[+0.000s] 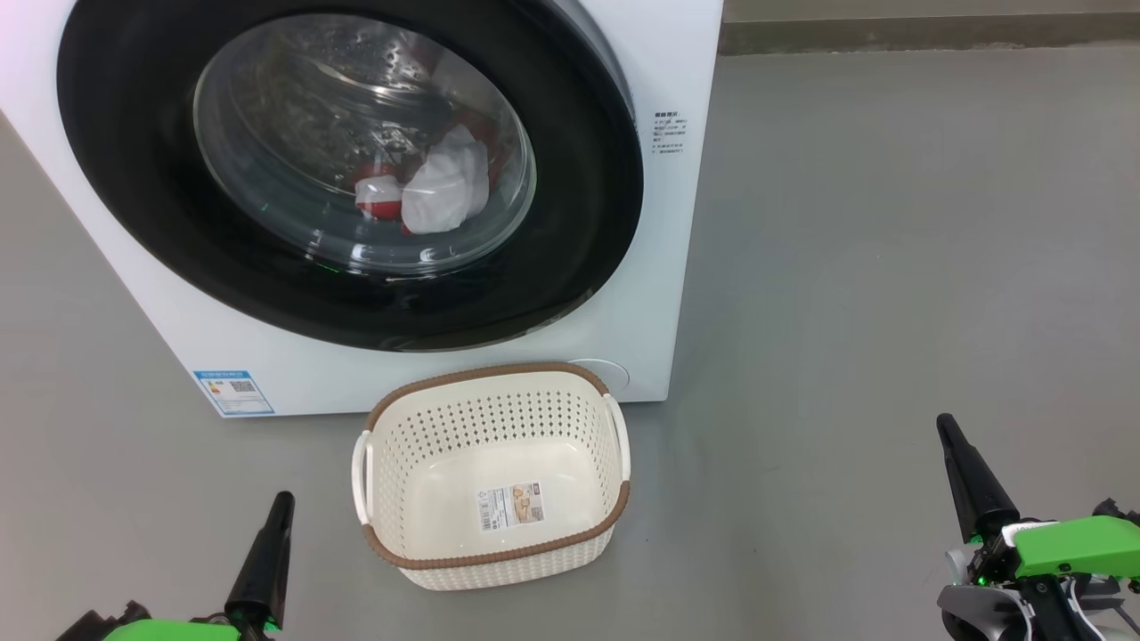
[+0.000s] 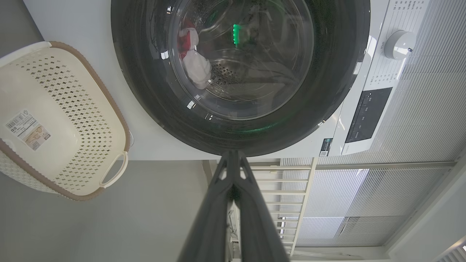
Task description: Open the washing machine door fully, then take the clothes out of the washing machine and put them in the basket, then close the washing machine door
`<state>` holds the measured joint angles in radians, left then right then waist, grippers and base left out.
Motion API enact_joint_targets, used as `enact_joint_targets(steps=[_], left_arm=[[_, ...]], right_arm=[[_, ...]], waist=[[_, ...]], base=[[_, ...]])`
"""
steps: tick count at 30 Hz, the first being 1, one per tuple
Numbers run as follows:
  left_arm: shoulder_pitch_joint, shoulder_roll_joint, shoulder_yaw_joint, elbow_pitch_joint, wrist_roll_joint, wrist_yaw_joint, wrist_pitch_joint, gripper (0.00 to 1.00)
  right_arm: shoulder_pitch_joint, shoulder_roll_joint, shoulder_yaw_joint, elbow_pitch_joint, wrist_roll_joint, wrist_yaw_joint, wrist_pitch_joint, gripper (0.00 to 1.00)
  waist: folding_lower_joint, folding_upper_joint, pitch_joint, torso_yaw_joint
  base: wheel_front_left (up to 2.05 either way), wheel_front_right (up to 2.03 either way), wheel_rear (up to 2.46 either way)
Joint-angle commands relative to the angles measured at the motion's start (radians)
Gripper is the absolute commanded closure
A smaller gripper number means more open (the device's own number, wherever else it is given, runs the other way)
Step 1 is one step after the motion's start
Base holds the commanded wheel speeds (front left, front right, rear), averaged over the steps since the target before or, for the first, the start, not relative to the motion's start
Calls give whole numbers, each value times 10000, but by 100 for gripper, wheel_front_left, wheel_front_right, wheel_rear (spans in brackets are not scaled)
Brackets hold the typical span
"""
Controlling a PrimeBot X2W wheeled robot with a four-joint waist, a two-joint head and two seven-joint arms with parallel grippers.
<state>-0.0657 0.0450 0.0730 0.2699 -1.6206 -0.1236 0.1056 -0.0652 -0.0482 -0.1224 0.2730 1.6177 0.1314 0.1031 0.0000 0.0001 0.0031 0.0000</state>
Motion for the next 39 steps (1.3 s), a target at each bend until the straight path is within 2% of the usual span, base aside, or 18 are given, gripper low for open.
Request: enact_joint_targets(steps=[1,6,7,14,18,22,39], left_arm=[[-417,93,360,-253,80,-71,38,100],[-418,90,364,-253,84,-71,41,100],[9,-4,-4,32,0,0,-2,0],[195,-96,-103,386,9,0,-48,0],[145,-88,-159,349,70,-2,-154,0],[95,-52,-230,316,244,-4,-305,0],[-89,-57,-132,-113,2114,-14,-818,0]], right_arm=[[-422,-58,130,-285,-55,-7,66,100],[-423,-55,126,-284,-59,-7,70,100],[7,11,8,34,-1,2,-3,0],[228,159,89,397,-21,0,-52,0],[182,146,155,348,-88,0,-157,0],[141,105,258,291,-233,-1,-298,0],[-85,32,422,14,-1820,-2,-816,0]], waist=[[0,-1,0,0],[0,-1,0,0],[0,-1,0,0],[2,-1,11,-1],[23,-1,-6,-3],[3,-1,22,-6],[1,-1,64,-15]], base=[[0,0,0],[0,0,0],[0,0,0],[0,0,0],[0,0,0],[0,0,0],[0,0,0]])
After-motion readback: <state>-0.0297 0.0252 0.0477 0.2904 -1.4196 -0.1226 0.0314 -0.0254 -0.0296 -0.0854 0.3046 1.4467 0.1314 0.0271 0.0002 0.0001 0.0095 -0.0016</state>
